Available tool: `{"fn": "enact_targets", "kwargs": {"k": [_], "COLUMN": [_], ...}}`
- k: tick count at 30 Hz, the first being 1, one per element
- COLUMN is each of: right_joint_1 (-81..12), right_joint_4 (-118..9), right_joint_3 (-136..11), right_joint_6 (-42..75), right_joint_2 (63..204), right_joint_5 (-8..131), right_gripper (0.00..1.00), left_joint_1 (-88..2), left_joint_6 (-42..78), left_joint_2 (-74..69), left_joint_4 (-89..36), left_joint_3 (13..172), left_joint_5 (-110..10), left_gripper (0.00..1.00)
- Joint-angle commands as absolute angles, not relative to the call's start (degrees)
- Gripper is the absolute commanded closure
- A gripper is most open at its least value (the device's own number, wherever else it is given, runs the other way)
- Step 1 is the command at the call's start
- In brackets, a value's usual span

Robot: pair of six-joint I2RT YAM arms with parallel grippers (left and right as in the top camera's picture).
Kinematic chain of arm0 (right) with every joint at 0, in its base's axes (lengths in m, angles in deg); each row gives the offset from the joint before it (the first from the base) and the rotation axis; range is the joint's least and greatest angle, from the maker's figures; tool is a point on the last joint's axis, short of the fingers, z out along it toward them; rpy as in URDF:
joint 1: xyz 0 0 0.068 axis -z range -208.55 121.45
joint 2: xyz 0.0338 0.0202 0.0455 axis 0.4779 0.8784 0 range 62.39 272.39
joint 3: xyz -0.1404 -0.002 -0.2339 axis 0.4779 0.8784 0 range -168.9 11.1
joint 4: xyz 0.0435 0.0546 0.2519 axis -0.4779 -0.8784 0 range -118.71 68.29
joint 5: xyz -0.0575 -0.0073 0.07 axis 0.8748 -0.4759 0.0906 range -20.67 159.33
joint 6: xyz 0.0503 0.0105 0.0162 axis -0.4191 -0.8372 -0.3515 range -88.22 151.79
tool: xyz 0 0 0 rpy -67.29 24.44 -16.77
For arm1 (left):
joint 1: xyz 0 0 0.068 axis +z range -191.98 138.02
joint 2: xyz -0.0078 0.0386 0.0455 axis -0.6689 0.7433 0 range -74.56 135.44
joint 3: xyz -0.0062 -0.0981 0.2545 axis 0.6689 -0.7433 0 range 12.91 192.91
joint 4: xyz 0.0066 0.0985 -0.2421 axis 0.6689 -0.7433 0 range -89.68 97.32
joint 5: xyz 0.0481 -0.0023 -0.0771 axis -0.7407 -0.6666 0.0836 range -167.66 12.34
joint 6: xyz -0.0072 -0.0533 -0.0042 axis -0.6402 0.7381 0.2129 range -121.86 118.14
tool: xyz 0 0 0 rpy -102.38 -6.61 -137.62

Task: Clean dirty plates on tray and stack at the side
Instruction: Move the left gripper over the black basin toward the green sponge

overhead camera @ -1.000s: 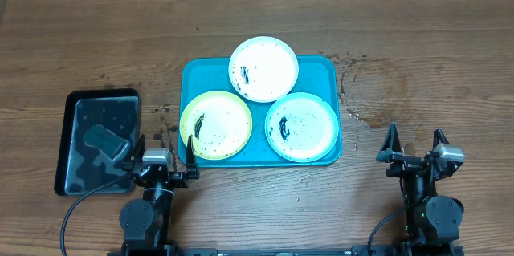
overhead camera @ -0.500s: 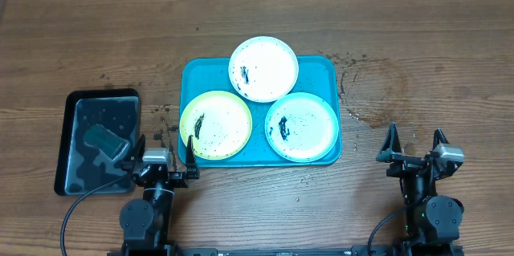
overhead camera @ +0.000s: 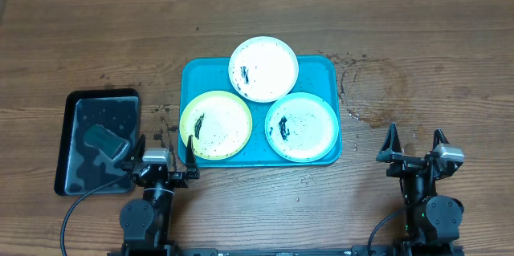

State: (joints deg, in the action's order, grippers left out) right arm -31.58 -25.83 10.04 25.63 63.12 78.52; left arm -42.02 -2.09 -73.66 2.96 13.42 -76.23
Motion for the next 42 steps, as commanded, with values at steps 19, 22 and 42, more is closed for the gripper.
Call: {"fn": "enact_targets", "kwargs": {"k": [19, 22, 42], "right_joint_1": [-31.4, -31.4, -31.4], "right_joint_4": [-25.6, -25.6, -25.6], "right_joint_3": [10.7, 10.7, 10.7], "right_joint_6": [25.9, 25.9, 25.9], "right_joint_2": [62.6, 62.6, 62.6], "right_joint_5": [78.2, 78.2, 78.2], "right_gripper": [0.00, 0.00, 0.00], "left_joint_1": [-42.3, -42.3, -41.7], "left_joint_6": [25.3, 20.4, 7.6], "left_joint_2": [-74.3, -74.0, -24.1], "left_joint_4": [36.3, 31.6, -40.5], "left_joint_3": [15.0, 21.1, 83.1], "left_joint_5": [-43.2, -47.2, -83.1], "left_gripper": [0.00, 0.00, 0.00]}}
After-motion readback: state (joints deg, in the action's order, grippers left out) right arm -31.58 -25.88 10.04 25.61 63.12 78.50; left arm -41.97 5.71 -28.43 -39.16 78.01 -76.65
